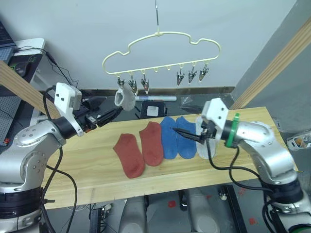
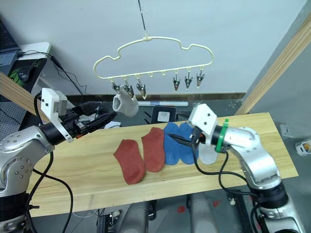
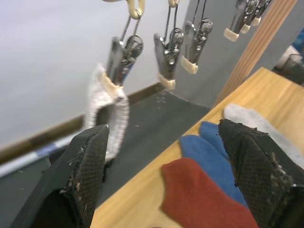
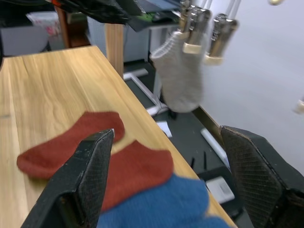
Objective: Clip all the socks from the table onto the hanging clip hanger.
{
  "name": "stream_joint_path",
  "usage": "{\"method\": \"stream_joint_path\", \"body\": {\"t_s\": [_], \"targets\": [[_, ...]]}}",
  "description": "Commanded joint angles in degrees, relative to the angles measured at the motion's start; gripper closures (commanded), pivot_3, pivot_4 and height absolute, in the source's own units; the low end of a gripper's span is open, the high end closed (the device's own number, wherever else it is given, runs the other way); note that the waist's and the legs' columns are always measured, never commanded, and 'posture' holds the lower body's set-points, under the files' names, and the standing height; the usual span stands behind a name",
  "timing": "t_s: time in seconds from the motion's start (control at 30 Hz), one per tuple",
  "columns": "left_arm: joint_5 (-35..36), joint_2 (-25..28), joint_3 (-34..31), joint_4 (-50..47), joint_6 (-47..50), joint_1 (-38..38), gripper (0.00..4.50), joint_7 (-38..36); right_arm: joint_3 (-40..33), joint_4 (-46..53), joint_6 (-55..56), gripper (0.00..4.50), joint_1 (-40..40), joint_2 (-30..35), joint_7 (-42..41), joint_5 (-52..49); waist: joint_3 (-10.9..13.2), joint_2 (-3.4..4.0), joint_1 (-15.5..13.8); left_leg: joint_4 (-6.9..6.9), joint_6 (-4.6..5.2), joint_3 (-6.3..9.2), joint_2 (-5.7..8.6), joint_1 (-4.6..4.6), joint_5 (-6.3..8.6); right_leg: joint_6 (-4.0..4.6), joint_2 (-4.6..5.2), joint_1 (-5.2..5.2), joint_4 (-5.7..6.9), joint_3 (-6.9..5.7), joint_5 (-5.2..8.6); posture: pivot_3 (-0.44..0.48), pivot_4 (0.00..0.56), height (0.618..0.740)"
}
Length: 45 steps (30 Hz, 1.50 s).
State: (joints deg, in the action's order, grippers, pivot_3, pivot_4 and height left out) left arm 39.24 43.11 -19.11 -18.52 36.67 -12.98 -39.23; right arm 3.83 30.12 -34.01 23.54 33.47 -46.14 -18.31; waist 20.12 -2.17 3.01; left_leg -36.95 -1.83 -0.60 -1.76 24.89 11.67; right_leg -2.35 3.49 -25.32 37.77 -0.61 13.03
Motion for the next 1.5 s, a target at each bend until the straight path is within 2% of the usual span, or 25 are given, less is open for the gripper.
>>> {"method": "stream_joint_path", "body": {"t_s": [0.03, 0.33, 0.43, 0.57, 1.03, 1.5], "targets": [[-0.33, -2.03, -0.49, -4.14, -2.03, 1.22, 0.56, 1.93, -4.52, 4.46, -3.27, 0.79, -0.79, 1.47, 1.03, -3.89, -0.05, -0.07, -0.05, -0.01, 0.00, -0.02, 0.00, 0.00, 0.00, 0.00, 0.00, 0.00, -0.01, 0.00, 0.00, -0.109, 0.269, 0.740], [-2.76, -10.03, 3.90, -7.74, -3.75, 1.17, 0.56, 8.47, -8.59, 9.20, -8.71, 0.79, -1.94, 4.00, 4.26, -9.04, -0.19, -0.22, 0.06, -0.06, 0.00, -0.07, 0.01, 0.00, -0.01, -0.01, -0.02, 0.03, 0.02, 0.00, 0.00, -0.141, 0.264, 0.740], [-3.57, -11.52, 4.96, -7.34, -4.72, 0.53, 1.15, 8.84, -8.55, 9.67, -9.28, 0.76, -1.81, 4.30, 5.29, -9.76, -0.24, -0.28, 0.25, -0.09, 0.01, -0.10, 0.02, 0.01, -0.01, -0.01, -0.02, 0.03, 0.05, 0.00, -0.01, -0.149, 0.264, 0.740], [-5.72, -13.01, 6.95, -6.29, -6.53, -0.89, 2.19, 9.88, -8.21, 10.47, -9.63, 0.76, -1.95, 4.54, 6.35, -10.46, -0.26, -0.29, 0.29, -0.11, 0.01, -0.09, 0.02, 0.00, -0.01, -0.01, -0.05, 0.03, 0.10, -0.01, -0.01, -0.153, 0.265, 0.740], [-16.87, -21.87, 11.61, 6.86, -19.70, -6.78, 2.19, 13.84, -7.42, 11.76, -10.85, 0.76, 0.32, 4.19, 9.79, -12.83, -0.51, -0.49, 0.41, -0.27, 0.03, -0.07, 0.02, 0.01, -0.02, 0.02, -0.06, 0.07, 0.20, -0.03, -0.04, -0.188, 0.268, 0.740], [-19.70, -25.95, 12.32, 15.13, -25.74, -12.86, 2.19, 14.20, -7.55, 11.95, -10.75, 0.76, 0.25, 4.19, 11.18, -13.70, -0.70, -0.58, 0.83, -0.43, 0.04, -0.04, 0.02, 0.02, -0.01, 0.02, -0.06, 0.12, 0.26, -0.04, -0.06, -0.208, 0.269, 0.740]]}}
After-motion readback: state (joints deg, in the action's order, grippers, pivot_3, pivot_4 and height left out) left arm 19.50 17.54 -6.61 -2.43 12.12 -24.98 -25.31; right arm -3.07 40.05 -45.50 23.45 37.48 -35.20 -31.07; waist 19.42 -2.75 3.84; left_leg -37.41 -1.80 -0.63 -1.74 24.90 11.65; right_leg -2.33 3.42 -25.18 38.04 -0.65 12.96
